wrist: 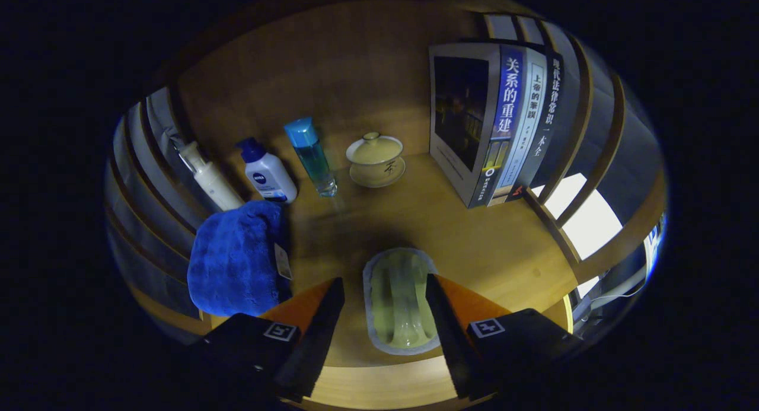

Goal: Pull open the drawer, take out the items inside it, and place them on the countertop above the cabinet.

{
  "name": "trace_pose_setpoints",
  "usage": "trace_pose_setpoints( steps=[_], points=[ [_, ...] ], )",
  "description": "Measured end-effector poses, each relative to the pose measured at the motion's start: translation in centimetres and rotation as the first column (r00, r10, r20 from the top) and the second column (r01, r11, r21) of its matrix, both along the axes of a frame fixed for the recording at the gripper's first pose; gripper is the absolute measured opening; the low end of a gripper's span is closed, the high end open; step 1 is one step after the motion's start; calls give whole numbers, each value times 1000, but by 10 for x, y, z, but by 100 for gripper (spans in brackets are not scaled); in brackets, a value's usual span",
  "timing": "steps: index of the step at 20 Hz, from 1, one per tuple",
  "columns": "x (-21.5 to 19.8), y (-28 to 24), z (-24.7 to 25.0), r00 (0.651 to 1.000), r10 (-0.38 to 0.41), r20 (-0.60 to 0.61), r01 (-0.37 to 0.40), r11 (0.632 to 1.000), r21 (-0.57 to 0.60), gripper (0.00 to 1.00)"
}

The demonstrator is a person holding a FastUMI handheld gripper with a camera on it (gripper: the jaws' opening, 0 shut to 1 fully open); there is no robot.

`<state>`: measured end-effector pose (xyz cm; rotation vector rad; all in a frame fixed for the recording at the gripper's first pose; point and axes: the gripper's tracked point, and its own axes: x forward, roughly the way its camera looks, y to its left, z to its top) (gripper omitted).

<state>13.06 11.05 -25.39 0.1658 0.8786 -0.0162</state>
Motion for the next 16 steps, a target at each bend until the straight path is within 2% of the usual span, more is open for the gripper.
trace_pose_setpoints(
  steps=[3, 7, 12, 16],
  points=[
    [-12, 0, 15, 997, -7, 76, 8, 1000, -9, 99],
    [-39, -9, 30, 983, -6, 185, 18, 998, -62, 99],
    [-93, -8, 53, 953, -24, 301, 31, 999, -17, 99],
    [-138, -12, 65, 918, -17, 397, 30, 999, -28, 99]
  ],
)
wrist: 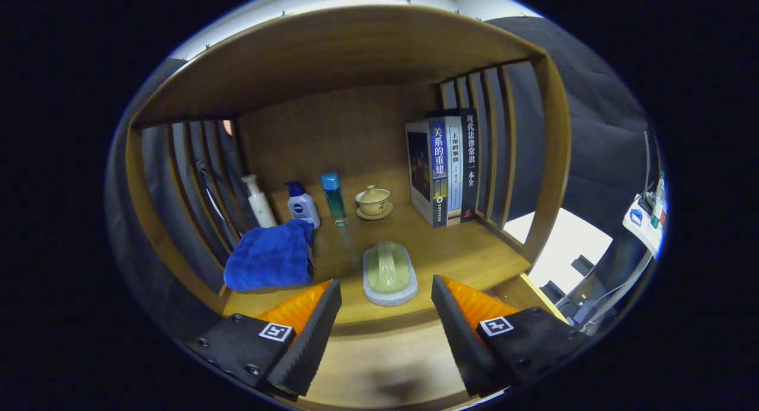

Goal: Pull open the drawer, take out the items inside it, and place them on the countertop above the cabinet.

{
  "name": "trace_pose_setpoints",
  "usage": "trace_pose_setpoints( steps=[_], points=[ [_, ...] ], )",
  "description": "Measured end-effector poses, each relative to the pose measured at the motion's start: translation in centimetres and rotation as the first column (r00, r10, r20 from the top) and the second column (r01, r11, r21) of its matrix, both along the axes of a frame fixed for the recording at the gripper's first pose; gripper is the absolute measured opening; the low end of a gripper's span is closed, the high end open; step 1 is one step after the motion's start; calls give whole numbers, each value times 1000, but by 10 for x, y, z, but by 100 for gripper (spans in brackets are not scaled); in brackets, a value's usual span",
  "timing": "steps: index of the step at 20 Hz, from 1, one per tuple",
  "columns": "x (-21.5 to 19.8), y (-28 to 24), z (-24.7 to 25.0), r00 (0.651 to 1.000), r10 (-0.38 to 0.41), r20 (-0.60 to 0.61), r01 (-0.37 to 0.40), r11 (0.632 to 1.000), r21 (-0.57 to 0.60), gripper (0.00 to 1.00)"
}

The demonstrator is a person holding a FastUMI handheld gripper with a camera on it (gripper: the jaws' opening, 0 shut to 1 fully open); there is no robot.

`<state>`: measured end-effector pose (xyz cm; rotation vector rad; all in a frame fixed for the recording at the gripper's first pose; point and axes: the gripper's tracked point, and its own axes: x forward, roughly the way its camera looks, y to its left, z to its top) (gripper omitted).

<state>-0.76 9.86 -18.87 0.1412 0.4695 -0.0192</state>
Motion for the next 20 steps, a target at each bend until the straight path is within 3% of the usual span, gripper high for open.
trace_pose_setpoints(
  steps=[6, 9, 20],
  points=[
    [-59, -1, -2, 994, 28, 105, -25, 999, -31, 99],
    [-88, 5, -19, 994, 28, 106, -28, 1000, -6, 98],
    [-176, 13, -54, 986, 57, 156, -45, 996, -81, 98]
  ],
)
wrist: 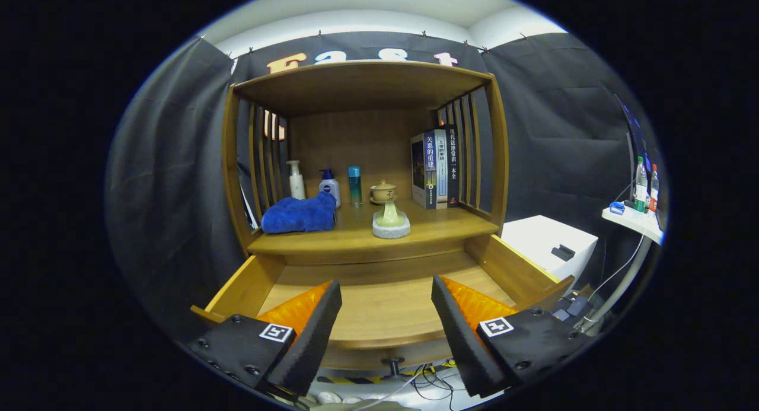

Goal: Pull open the drawer, take out the items inside it, and place them on the countertop above the cabinet.

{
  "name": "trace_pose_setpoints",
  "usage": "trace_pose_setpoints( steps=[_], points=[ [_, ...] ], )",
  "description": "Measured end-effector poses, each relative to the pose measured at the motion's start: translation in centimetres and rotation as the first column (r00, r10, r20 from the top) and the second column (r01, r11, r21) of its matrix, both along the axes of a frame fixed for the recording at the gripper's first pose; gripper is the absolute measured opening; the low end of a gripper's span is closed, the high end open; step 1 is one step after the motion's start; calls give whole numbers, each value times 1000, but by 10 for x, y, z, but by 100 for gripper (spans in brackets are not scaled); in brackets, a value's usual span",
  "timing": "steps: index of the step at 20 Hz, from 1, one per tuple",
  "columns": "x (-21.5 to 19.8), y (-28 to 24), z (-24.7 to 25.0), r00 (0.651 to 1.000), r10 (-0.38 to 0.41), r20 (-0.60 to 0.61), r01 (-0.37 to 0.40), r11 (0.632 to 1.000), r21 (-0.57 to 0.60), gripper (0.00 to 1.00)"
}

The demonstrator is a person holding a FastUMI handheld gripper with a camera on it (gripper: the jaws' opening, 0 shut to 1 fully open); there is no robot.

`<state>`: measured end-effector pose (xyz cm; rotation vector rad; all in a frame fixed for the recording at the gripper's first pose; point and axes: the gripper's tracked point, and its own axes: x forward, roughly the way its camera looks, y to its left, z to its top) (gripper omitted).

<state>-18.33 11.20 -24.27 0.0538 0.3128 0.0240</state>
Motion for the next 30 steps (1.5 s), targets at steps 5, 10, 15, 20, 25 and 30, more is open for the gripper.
trace_pose_setpoints(
  steps=[5, 10, 15, 20, 25, 30],
  points=[
    [-27, 2, -24, 1000, 21, -19, -21, 1000, -14, 99],
    [-46, 1, -51, 997, 28, -75, -31, 999, -32, 98],
    [-43, -3, -68, 994, 6, -105, -9, 999, -34, 98],
    [-41, -2, -72, 995, 3, -101, -6, 999, -38, 98],
    [-42, -1, -77, 994, -2, -114, 0, 1000, -21, 98],
    [-39, -2, -77, 994, 2, -114, -3, 1000, -8, 98]
  ],
)
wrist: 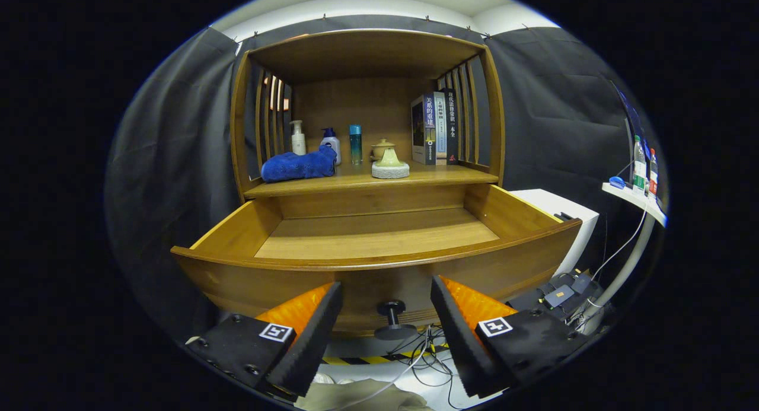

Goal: Pull open the drawer, take out the items inside it, and place them on the countertop above the cabinet.

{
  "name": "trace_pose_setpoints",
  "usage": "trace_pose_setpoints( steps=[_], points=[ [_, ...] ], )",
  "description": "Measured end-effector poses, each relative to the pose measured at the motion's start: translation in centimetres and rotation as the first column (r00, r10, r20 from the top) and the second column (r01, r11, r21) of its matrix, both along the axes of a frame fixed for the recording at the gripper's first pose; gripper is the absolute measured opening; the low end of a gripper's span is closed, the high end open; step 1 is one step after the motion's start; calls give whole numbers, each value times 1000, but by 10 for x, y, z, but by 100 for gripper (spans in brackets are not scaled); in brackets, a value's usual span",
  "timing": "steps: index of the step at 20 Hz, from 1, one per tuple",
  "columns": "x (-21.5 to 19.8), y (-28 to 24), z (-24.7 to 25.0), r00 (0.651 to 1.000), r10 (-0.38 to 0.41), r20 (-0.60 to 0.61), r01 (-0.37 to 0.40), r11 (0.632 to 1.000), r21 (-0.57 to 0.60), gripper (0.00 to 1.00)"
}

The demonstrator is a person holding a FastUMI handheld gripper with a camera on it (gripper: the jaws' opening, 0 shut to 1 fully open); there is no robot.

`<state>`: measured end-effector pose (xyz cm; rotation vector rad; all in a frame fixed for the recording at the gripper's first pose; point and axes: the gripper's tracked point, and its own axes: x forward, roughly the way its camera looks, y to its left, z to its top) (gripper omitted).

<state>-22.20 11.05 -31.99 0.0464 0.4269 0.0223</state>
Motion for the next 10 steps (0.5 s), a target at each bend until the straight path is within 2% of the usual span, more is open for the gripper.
trace_pose_setpoints(
  steps=[6, 10],
  points=[
    [13, -8, 0, 1000, -26, 1, 26, 1000, -8, 98],
    [23, -6, 0, 1000, -18, 1, 18, 1000, -4, 98]
  ],
)
